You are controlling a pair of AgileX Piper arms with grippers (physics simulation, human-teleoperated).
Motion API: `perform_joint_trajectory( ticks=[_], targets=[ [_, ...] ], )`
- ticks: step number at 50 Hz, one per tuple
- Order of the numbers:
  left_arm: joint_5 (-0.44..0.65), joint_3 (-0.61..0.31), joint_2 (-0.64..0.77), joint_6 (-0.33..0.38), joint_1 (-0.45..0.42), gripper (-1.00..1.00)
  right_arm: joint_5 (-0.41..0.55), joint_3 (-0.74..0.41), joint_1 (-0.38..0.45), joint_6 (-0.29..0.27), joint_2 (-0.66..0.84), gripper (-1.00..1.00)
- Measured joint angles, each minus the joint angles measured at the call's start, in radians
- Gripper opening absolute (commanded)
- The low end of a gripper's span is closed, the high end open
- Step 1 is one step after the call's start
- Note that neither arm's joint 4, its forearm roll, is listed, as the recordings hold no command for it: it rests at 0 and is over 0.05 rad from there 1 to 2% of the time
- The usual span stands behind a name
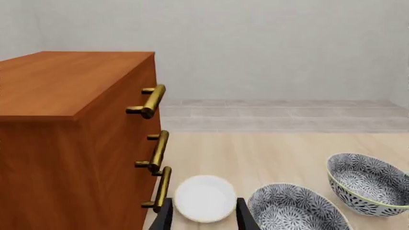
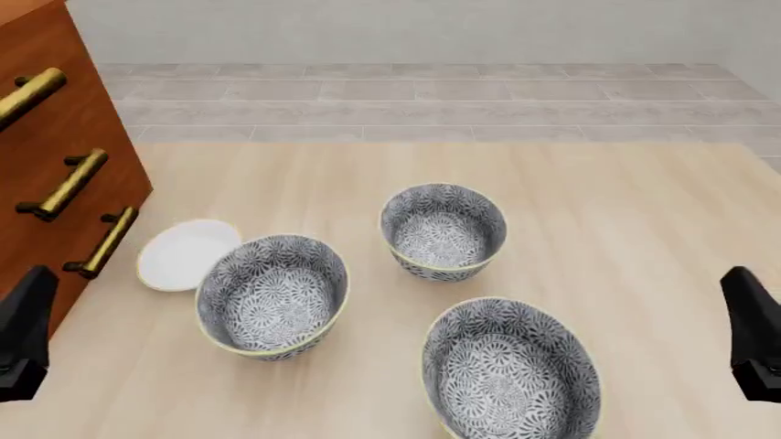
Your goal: Stack the bowl at the front on the bowl in the middle.
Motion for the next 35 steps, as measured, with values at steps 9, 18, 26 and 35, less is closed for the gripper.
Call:
perform_joint_trajectory(
  ticks=[9,18,26,35],
  targets=[
    [-0.005,-0.001,0.008,-0.006,0.001,1.0,0.005,-0.007,0.011,-0.001,0.0,1.0],
    [-0.015,0.0,0.026,-0.01,0.001,1.0,0.003,-0.014,0.021,0.002,0.018,1.0],
    [-0.026,0.0,0.044,-0.013,0.002,1.0,-0.058,-0.042,0.045,0.036,0.144,1.0],
    [-0.064,0.001,0.09,-0.016,0.005,1.0,-0.119,-0.103,0.079,0.072,0.333,1.0]
  ],
)
